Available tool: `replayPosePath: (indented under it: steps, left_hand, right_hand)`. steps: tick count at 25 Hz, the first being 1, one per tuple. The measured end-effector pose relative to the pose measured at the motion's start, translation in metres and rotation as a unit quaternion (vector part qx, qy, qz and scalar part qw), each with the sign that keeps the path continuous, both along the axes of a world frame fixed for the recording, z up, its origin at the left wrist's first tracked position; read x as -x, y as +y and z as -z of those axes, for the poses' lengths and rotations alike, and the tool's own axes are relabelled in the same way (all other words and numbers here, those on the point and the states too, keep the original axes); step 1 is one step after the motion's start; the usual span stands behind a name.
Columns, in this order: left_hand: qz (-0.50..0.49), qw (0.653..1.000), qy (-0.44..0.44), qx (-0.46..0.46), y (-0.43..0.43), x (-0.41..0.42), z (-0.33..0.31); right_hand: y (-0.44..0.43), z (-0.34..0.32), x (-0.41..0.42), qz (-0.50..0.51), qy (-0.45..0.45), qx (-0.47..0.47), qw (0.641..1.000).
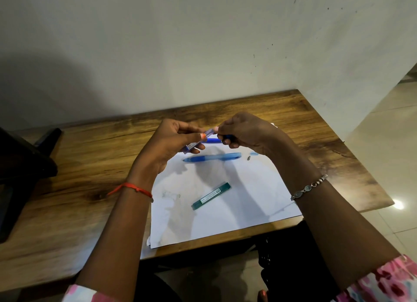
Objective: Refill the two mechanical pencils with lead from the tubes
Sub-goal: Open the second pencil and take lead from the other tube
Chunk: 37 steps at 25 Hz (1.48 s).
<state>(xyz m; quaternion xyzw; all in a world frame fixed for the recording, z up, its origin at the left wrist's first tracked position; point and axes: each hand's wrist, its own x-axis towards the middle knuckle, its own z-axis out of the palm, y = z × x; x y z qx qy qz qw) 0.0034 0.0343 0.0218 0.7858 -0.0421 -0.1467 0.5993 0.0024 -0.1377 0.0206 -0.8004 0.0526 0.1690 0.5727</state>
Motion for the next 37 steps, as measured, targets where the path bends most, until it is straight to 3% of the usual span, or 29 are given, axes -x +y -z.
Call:
replayPosePath:
  steps: [7, 11, 37]
  left_hand:
    - [0.005, 0.999, 0.029, 0.012, -0.001, 0.001, 0.0]
    - [0.012, 0.999, 0.033, 0.014, -0.001, 0.002, -0.001]
    - [0.03, 0.999, 0.024, 0.023, 0.0, 0.0, 0.0]
  right_hand:
    - [0.002, -0.009, 0.004, -0.003, -0.105, 0.097, 0.99]
    - [0.0, -0.01, 0.002, 0.019, -0.146, 0.09, 0.985]
    - [-0.013, -0.013, 0.001, -0.01, -0.205, 0.107, 0.973]
